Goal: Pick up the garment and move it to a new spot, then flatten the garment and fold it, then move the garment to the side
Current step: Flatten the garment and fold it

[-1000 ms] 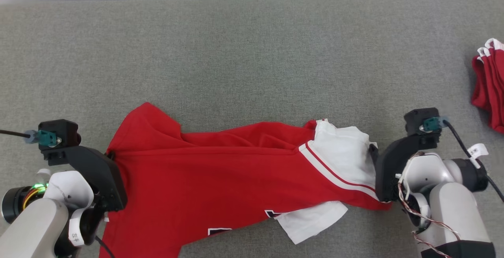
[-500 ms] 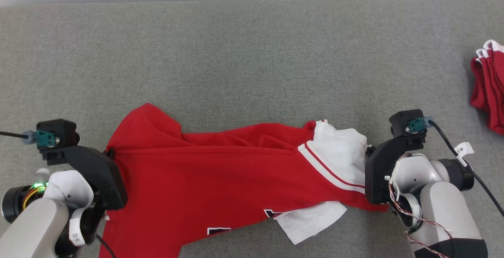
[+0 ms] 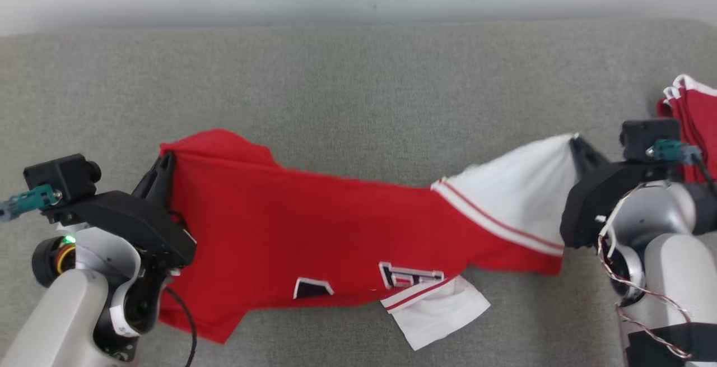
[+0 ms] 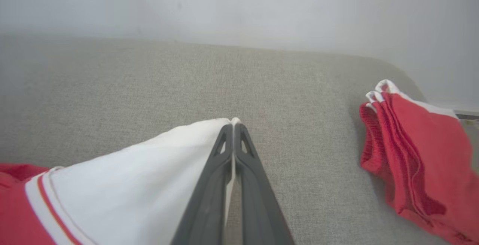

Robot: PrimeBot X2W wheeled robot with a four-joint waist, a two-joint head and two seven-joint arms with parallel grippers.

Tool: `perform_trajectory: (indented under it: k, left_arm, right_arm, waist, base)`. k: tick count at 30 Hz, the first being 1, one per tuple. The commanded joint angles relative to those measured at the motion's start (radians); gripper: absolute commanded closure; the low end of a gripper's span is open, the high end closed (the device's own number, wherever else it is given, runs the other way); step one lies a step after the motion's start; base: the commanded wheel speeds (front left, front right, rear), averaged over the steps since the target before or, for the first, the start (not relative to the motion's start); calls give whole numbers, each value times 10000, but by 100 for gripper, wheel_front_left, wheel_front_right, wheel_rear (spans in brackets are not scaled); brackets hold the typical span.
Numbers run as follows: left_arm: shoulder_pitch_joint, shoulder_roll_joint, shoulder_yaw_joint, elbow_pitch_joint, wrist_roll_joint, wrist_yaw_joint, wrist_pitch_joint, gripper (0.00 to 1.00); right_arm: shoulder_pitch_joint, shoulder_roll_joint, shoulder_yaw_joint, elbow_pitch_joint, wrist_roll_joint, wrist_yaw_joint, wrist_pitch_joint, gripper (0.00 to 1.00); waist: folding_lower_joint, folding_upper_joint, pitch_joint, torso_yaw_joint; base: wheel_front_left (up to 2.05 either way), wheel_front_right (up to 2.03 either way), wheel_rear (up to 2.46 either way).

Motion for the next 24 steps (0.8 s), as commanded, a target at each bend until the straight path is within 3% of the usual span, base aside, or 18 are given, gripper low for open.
perform_trajectory:
  k: [1, 5, 10, 15, 18, 24]
  left_arm:
    - [97, -225, 150, 80, -165, -250, -439, 100]
    - [146, -547, 439, 379, -522, -719, -1090, 100]
    - [91, -735, 871, 454, -1178, -1041, -1117, 100]
    - [-2, -1026, 1352, 2, -2185, -1017, -732, 100]
    - [585, -1056, 1399, -524, -3534, -910, 713, 100]
    - [1836, -973, 676, -947, -3207, -741, 963, 100]
  right_arm:
    - [-88, -239, 24, -162, -123, -23, -339, 100]
    - [-114, -719, 328, -435, 32, -23, -904, 100]
    - [-494, -1299, 339, -887, -5, -23, -1669, 100]
    - [-1011, -1500, 29, -1341, -165, -23, -2407, 100]
    - [-1102, -1547, -16, -1338, -329, -23, -2291, 100]
    - [-208, -1601, -102, -1047, -272, -23, -1879, 100]
  waist:
    - [0, 0, -407, -5]
    - [0, 0, -885, -70]
    - [0, 0, -1438, -277]
    - [0, 0, -1656, -422]
    - [0, 0, -1731, -533]
    - [0, 0, -1478, -408]
  base:
    - [0, 0, 0]
    - [0, 0, 0]
    - [0, 0, 0]
    - [0, 0, 0]
    - [0, 0, 0]
    - [0, 0, 0]
